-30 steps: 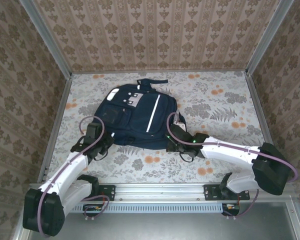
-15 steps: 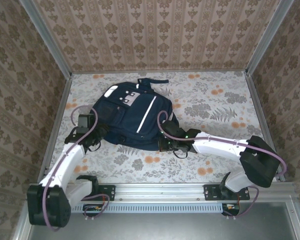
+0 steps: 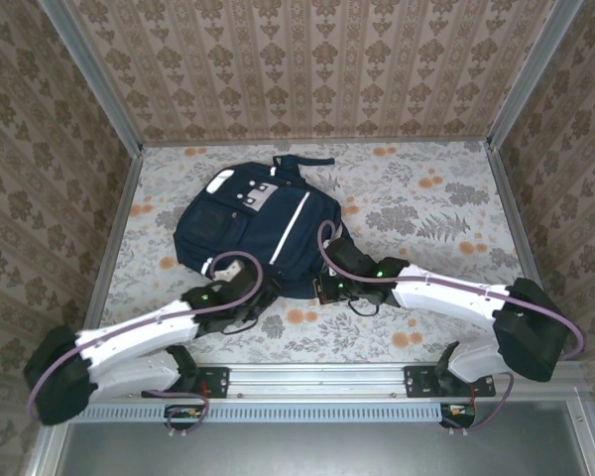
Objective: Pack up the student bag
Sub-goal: Zip the student bag at the center of the table.
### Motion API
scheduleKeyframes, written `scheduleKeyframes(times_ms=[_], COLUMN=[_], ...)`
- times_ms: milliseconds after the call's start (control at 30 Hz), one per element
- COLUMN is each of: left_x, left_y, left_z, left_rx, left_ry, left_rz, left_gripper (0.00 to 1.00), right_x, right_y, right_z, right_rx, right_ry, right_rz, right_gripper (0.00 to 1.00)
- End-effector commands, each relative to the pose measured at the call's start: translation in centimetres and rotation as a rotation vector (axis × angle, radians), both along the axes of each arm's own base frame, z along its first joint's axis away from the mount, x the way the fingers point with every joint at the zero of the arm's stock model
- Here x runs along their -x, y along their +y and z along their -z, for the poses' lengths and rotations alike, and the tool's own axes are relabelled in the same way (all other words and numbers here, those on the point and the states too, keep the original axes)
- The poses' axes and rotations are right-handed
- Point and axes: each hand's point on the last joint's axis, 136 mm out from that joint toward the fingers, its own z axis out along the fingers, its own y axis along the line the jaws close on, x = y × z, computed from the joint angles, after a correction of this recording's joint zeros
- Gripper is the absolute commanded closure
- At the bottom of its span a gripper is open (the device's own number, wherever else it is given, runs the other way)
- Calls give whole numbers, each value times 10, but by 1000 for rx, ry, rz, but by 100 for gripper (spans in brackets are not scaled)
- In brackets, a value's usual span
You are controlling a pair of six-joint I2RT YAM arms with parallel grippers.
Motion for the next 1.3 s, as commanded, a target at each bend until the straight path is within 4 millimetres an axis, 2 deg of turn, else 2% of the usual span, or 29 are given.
scheduleKeyframes(times_ms=[0,167,300,367,600,767,833,900,967,1100,1267], left_x=[-26,-25,-25,-25,-26,-23,-23,-22,-21,-18,-20], left_y=[-40,-53,-63,-67,-79,-75,-73,-67,-58,-35,-21], left_z=[-24,-31,-35,-37,-8,5,9,14,17,8,2], left_rx=[117,67,92,95,138,113,114,109,98,25,10], left_ry=[-85,-132,-169,-180,-128,-98,-95,-85,-82,-103,-131], left_rz=[-92,-99,-106,-101,-126,-139,-147,-168,-187,-204,-206], left_gripper=[52,46,46,41,47,62,79,100,100,100,100], right_x=[17,21,22,22,19,20,19,18,17,13,8], right_y=[-7,-9,-8,-6,-3,-6,-5,-5,-7,-15,-6], right_z=[3,2,3,3,1,2,1,0,2,4,0], right_rx=[-3,-24,-38,-47,-57,-51,-62,-73,-69,-78,-300], right_ry=[35,33,37,41,31,35,36,34,38,50,127], right_rz=[-58,-68,-73,-74,-74,-65,-59,-49,-35,6,36], right_gripper=[100,100,100,100,100,100,100,100,100,100,100])
